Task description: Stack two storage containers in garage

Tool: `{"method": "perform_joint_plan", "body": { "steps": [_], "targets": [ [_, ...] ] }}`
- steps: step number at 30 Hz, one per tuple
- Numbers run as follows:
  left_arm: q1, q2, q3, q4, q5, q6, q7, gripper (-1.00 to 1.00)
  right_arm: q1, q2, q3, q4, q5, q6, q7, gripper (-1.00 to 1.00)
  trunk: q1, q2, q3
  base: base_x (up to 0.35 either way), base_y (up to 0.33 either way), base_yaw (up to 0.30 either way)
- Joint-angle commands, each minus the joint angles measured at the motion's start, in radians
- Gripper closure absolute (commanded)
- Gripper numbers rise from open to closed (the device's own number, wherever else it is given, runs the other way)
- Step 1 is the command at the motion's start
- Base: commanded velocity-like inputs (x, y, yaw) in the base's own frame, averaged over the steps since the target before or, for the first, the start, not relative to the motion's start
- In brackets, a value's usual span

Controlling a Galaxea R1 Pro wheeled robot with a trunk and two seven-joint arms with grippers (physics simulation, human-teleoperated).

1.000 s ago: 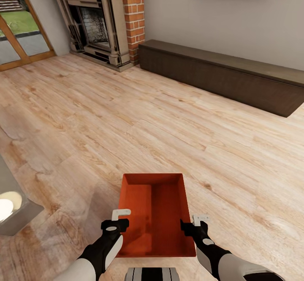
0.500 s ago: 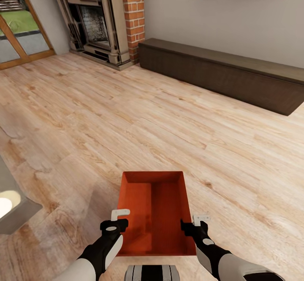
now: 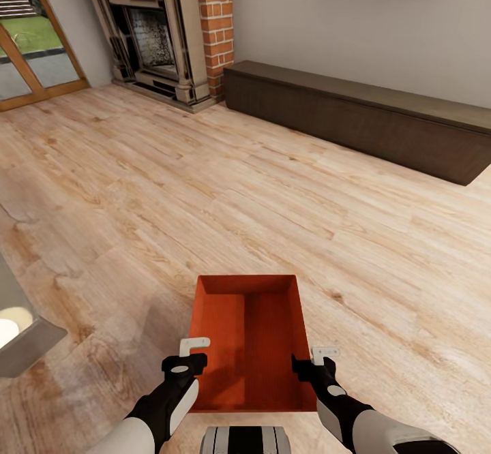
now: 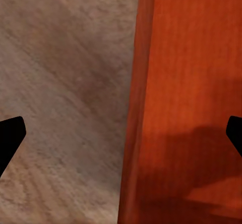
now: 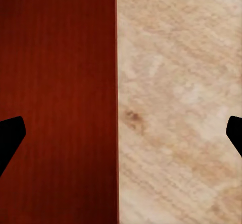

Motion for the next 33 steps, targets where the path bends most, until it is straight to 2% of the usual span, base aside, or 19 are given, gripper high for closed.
{"method": "perform_joint_plan", "body": {
  "steps": [1,16,17,18,33],
  "targets": [
    [0.000,0.001,-0.008,-0.002,0.009,0.005,0.008,-1.00,-0.001,0.000,0.005,0.001,-0.002,-0.003,-0.005,-1.00,0.000,0.000,-0.001,0.000,0.000,0.000],
    [0.000,0.002,-0.010,0.005,0.008,0.004,0.010,-1.00,-0.001,0.001,0.005,0.001,0.000,-0.003,-0.003,-1.00,0.000,0.000,-0.001,0.000,0.000,0.000],
    [0.000,0.002,-0.009,0.005,0.008,0.004,0.010,-1.00,-0.001,0.001,0.005,0.001,0.000,-0.003,-0.003,1.00,0.000,0.000,-0.001,0.000,0.000,0.000],
    [0.000,0.002,-0.010,0.005,0.009,0.005,0.010,1.00,-0.001,0.001,0.005,0.001,0.000,-0.003,-0.004,1.00,0.000,0.000,-0.001,0.000,0.000,0.000],
    [0.000,0.001,-0.013,0.011,0.008,0.005,0.010,1.00,-0.001,0.002,0.005,0.001,-0.002,-0.007,-0.005,1.00,0.000,0.000,-0.001,0.000,0.000,0.000]
  ]
}}
